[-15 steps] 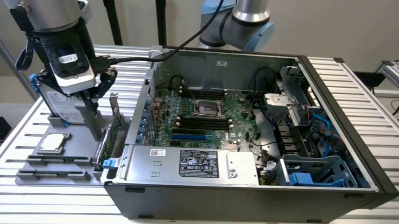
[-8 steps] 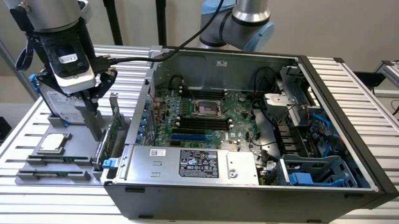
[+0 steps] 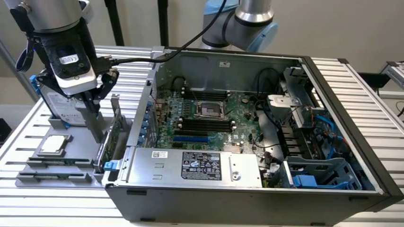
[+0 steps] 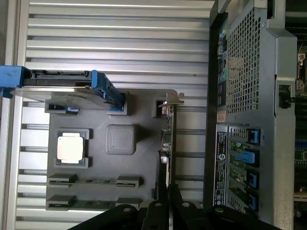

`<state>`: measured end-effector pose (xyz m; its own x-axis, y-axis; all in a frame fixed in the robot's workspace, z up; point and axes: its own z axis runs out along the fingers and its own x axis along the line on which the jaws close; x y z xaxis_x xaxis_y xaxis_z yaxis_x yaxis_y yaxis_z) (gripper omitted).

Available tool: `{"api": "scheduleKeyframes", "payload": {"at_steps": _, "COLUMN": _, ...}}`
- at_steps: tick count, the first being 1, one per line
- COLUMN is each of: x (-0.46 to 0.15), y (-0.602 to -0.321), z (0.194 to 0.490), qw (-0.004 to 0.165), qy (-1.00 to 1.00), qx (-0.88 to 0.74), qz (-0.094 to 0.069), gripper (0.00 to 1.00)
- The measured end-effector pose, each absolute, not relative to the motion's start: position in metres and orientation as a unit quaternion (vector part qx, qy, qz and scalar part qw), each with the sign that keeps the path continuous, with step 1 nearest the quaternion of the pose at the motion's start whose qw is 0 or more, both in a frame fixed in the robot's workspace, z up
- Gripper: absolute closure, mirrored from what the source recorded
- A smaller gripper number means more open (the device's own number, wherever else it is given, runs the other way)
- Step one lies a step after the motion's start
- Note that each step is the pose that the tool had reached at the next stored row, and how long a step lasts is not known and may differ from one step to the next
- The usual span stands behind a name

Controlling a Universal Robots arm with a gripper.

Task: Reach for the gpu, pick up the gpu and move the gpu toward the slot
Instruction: 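Pick up the gpu and move the gpu toward the slot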

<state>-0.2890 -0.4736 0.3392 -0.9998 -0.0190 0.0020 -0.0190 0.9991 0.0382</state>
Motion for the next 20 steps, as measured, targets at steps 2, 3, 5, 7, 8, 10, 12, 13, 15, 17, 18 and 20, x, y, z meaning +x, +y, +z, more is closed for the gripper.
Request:
{"api": "scheduleKeyframes", "payload": {"at_steps": 2, "x": -0.2890, "y": -0.4736, "z": 0.3392, "qw": 0.001, "qy": -1.000, "qx": 0.009, "qz": -0.019, "gripper": 0.76}}
{"api": "scheduleKeyframes", "payload": {"at_steps": 3, "x": -0.2890, "y": -0.4736, "z": 0.3392, "qw": 0.001, "qy": -1.000, "qx": 0.009, "qz": -0.019, "gripper": 0.70}}
{"api": "scheduleKeyframes", "payload": {"at_steps": 5, "x": -0.2890, "y": -0.4736, "z": 0.3392, "qw": 0.001, "qy": -1.000, "qx": 0.010, "qz": -0.019, "gripper": 0.70}}
{"api": "scheduleKeyframes", "payload": {"at_steps": 7, "x": -0.2890, "y": -0.4736, "z": 0.3392, "qw": 0.001, "qy": -1.000, "qx": 0.010, "qz": -0.019, "gripper": 0.64}}
{"api": "scheduleKeyframes", "payload": {"at_steps": 8, "x": -0.2890, "y": -0.4736, "z": 0.3392, "qw": 0.001, "qy": -1.000, "qx": 0.009, "qz": -0.019, "gripper": 0.64}}
{"api": "scheduleKeyframes", "payload": {"at_steps": 10, "x": -0.2891, "y": -0.4736, "z": 0.3392, "qw": 0.001, "qy": -1.000, "qx": 0.010, "qz": -0.019, "gripper": 0.64}}
{"api": "scheduleKeyframes", "payload": {"at_steps": 12, "x": -0.2890, "y": -0.4736, "z": 0.3392, "qw": 0.001, "qy": -1.000, "qx": 0.010, "qz": -0.019, "gripper": 0.64}}
{"api": "scheduleKeyframes", "payload": {"at_steps": 13, "x": -0.2890, "y": -0.4736, "z": 0.3392, "qw": 0.001, "qy": -1.000, "qx": 0.009, "qz": -0.019, "gripper": 0.64}}
{"api": "scheduleKeyframes", "payload": {"at_steps": 15, "x": -0.2890, "y": -0.4736, "z": 0.3392, "qw": 0.001, "qy": -1.000, "qx": 0.009, "qz": -0.019, "gripper": 0.64}}
{"api": "scheduleKeyframes", "payload": {"at_steps": 17, "x": -0.2891, "y": -0.4736, "z": 0.3392, "qw": 0.001, "qy": -1.000, "qx": 0.009, "qz": -0.019, "gripper": 0.64}}
{"api": "scheduleKeyframes", "payload": {"at_steps": 18, "x": -0.2890, "y": -0.4736, "z": 0.3392, "qw": 0.001, "qy": -1.000, "qx": 0.010, "qz": -0.019, "gripper": 0.64}}
{"api": "scheduleKeyframes", "payload": {"at_steps": 20, "x": -0.2891, "y": -0.4736, "z": 0.3392, "qw": 0.001, "qy": -1.000, "qx": 0.009, "qz": -0.019, "gripper": 0.64}}
